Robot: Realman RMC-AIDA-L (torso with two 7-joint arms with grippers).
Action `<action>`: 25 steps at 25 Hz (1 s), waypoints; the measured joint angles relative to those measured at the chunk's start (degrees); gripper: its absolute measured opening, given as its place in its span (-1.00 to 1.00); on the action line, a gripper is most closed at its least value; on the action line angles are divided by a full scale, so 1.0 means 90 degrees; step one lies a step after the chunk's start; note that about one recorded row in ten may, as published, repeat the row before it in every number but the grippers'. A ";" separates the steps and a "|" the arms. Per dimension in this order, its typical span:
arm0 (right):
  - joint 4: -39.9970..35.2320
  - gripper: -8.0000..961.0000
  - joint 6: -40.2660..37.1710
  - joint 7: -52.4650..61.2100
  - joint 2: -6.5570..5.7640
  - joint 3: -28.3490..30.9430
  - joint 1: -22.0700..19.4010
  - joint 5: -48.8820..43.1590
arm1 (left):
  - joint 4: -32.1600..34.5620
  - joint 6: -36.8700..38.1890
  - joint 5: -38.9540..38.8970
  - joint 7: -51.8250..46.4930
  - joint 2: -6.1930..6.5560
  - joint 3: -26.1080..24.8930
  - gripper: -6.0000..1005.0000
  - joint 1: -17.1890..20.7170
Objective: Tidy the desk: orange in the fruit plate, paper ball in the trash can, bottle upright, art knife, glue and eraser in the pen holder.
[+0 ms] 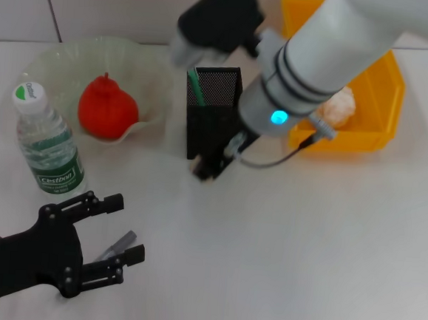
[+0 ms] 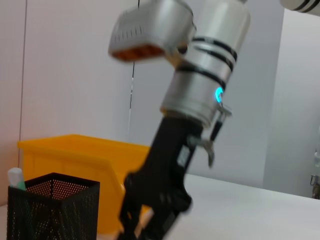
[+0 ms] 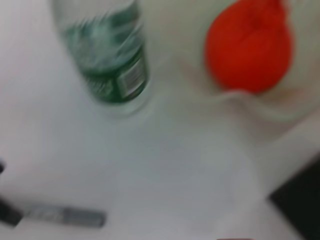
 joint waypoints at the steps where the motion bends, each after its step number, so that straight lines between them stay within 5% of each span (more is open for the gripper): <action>1: -0.0220 -0.47 -0.0080 -0.0002 0.0000 0.0195 -0.0079 -0.0141 | 0.0000 0.0000 -0.0001 0.0002 -0.0007 0.0011 0.60 0.0000; 9: -0.1274 -0.47 -0.0265 -0.0108 -0.0033 0.1644 -0.0223 -0.0923 | 0.0000 -0.0001 0.0000 0.0015 -0.0025 0.0022 0.60 -0.0038; 25: -0.0330 -0.44 0.0780 -0.0300 -0.0001 0.1584 -0.0127 -0.1073 | 0.0010 0.0095 0.0000 -0.0036 -0.0017 -0.0022 0.60 -0.0057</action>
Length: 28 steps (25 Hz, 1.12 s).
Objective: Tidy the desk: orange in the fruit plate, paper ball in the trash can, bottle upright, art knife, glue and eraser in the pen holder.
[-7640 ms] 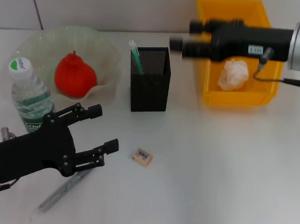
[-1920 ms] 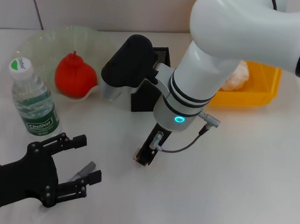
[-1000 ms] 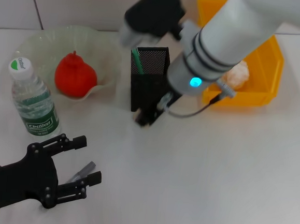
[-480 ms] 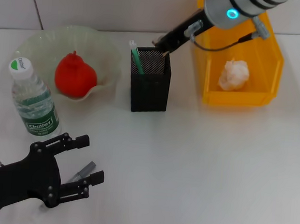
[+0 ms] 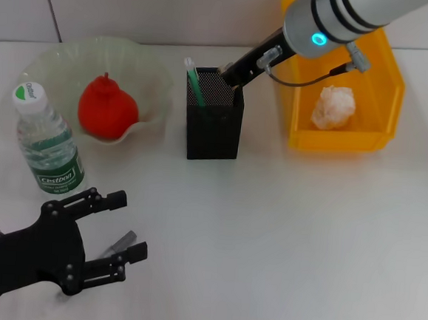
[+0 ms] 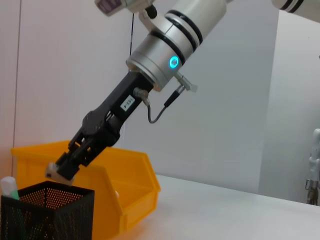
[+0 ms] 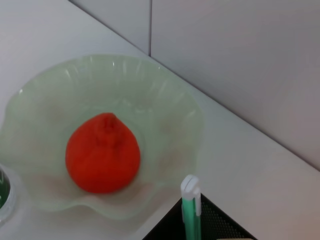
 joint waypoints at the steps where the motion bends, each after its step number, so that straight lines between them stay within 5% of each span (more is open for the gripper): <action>1: 0.0019 -0.40 0.0055 0.0000 0.0002 -0.0026 -0.0006 0.0003 | 0.0000 0.0000 0.0000 0.0000 0.0000 0.0000 0.60 0.0000; 11: -0.0002 0.00 0.0134 -0.0161 0.0012 -0.0054 -0.0059 0.0284 | 0.0017 0.0052 0.0000 -0.0016 0.0017 -0.0022 0.60 0.0019; 15: -0.0636 0.16 0.0137 -0.0162 0.0011 0.0043 -0.0367 0.0478 | 0.0034 0.0056 -0.0001 -0.0031 0.0023 -0.0021 0.60 0.0033; 18: -0.1769 0.29 0.0147 -0.0213 -0.0009 0.0125 -0.1018 0.0781 | 0.0197 0.0100 -0.0005 -0.0333 0.0041 -0.0022 0.60 0.0050; 19: -0.2683 0.33 0.0159 -0.0453 -0.0014 0.0210 -0.1690 0.1150 | 0.0197 0.0100 -0.0005 -0.0333 0.0041 -0.0022 0.60 0.0050; 21: -0.3021 0.33 0.0185 -0.0674 -0.0013 0.0260 -0.2017 0.1465 | 0.0197 0.0100 -0.0005 -0.0333 0.0041 -0.0022 0.60 0.0050; 22: -0.3404 0.33 0.0217 -0.1046 -0.0009 0.0316 -0.2477 0.1933 | 0.0784 0.0084 0.0026 -0.1606 0.0143 -0.0016 0.60 0.0101; 23: -0.3610 0.33 0.0233 -0.1445 -0.0008 0.0342 -0.2812 0.2438 | 0.0784 0.0084 0.0026 -0.1606 0.0143 -0.0016 0.60 0.0101; 24: -0.3854 0.33 0.0223 -0.2537 -0.0016 0.0419 -0.3607 0.3776 | 0.1427 -0.0003 0.0297 -0.2023 0.0061 -0.0053 0.60 0.0293; 25: -0.3854 0.33 0.0223 -0.2537 -0.0016 0.0419 -0.3607 0.3776 | 0.1427 -0.0003 0.0297 -0.2023 0.0061 -0.0053 0.60 0.0293; 26: -0.3767 0.32 0.0039 -0.3929 -0.0023 0.0522 -0.4314 0.5228 | 0.2571 -0.0266 0.1042 -0.2749 -0.0176 -0.0181 0.59 0.0545; 28: -0.3601 0.32 -0.0174 -0.4743 -0.0020 0.0581 -0.4645 0.5948 | 0.2947 -0.0371 0.1288 -0.3114 -0.0231 -0.0182 0.59 0.0587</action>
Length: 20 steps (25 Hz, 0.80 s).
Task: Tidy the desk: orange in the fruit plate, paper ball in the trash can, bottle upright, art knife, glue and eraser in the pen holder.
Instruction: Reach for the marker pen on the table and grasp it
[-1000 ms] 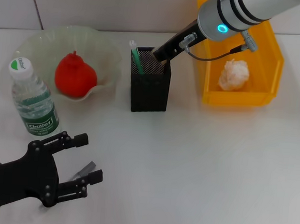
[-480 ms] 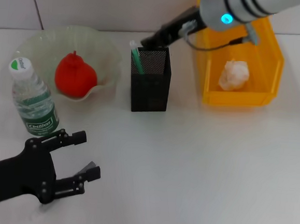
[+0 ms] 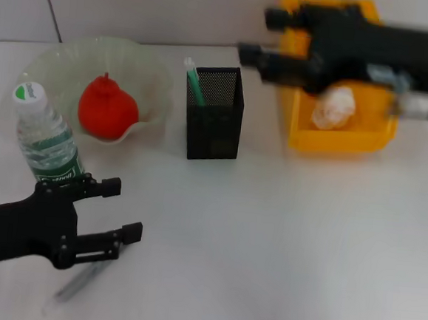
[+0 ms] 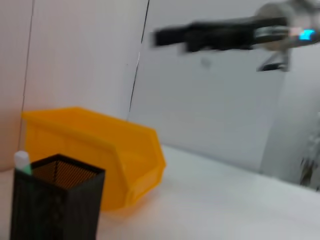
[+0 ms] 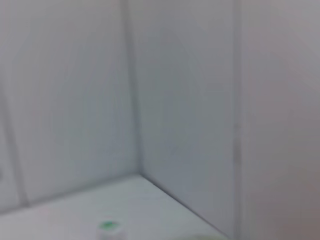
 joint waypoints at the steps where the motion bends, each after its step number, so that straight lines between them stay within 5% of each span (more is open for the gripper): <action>1: 0.0554 0.32 -0.0636 -0.1308 -0.0001 0.0257 -0.0506 0.1212 | 0.0227 -0.0056 0.0131 -0.0265 -0.0007 0.0035 0.59 0.0005; 5: 0.1792 0.33 -0.1971 -0.2625 -0.0012 0.0916 -0.0764 0.2231 | 0.1070 -0.0329 0.0704 -0.1298 -0.0010 0.0286 0.58 -0.0010; 6: 0.2885 0.33 -0.2853 -0.3272 -0.0024 0.1556 -0.0690 0.2377 | 0.1430 -0.0521 0.1046 -0.1726 -0.0011 0.0481 0.58 -0.0024; 7: 0.2885 0.33 -0.2853 -0.3272 -0.0024 0.1556 -0.0690 0.2377 | 0.1601 -0.0625 0.1237 -0.1993 -0.0011 0.0601 0.57 -0.0036; 11: 0.5261 0.33 -0.4230 -0.4740 -0.0202 0.3229 -0.0271 0.1506 | 0.2522 -0.0935 0.2444 -0.3506 -0.0007 0.1225 0.57 -0.0145; 14: 0.5879 0.33 -0.4345 -0.5230 -0.0298 0.3893 -0.0183 0.0924 | 0.3606 -0.0951 0.3973 -0.5325 -0.0014 0.1983 0.56 -0.0251; 20: 0.6075 0.33 -0.4196 -0.5391 -0.0322 0.4467 -0.0150 0.0291 | 0.4223 -0.0833 0.4781 -0.6320 -0.0013 0.2500 0.55 -0.0319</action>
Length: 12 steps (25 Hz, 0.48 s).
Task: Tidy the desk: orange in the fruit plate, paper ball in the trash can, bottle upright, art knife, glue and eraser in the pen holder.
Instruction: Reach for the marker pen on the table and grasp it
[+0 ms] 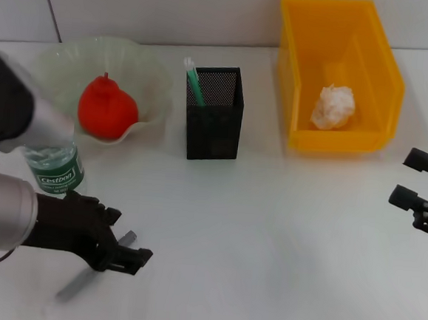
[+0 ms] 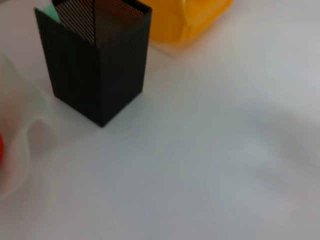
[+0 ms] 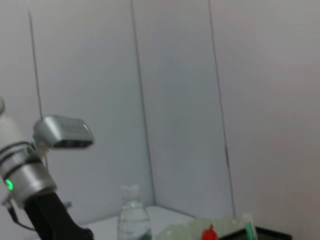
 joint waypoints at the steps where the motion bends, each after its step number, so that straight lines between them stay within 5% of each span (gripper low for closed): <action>1: 0.0040 0.33 0.0127 -0.0091 -0.0005 0.0074 0.0002 -0.0115 | 0.0419 0.0359 0.0428 -0.0712 -0.0006 0.0270 0.54 -0.0115; 7: 0.0195 0.33 0.0322 -0.0315 -0.0007 0.0097 0.0035 -0.0201 | 0.0673 0.0776 0.0933 -0.1456 -0.0007 0.0509 0.53 -0.0292; 8: 0.0200 0.33 0.0322 -0.0336 -0.0007 0.0094 0.0049 -0.0238 | 0.0729 0.1110 0.1513 -0.2217 -0.0020 0.0869 0.53 -0.0647; 12: 0.0277 0.33 0.0340 -0.0404 -0.0007 0.0110 0.0070 -0.0306 | 0.0692 0.1236 0.1622 -0.2446 -0.0030 0.0956 0.52 -0.0836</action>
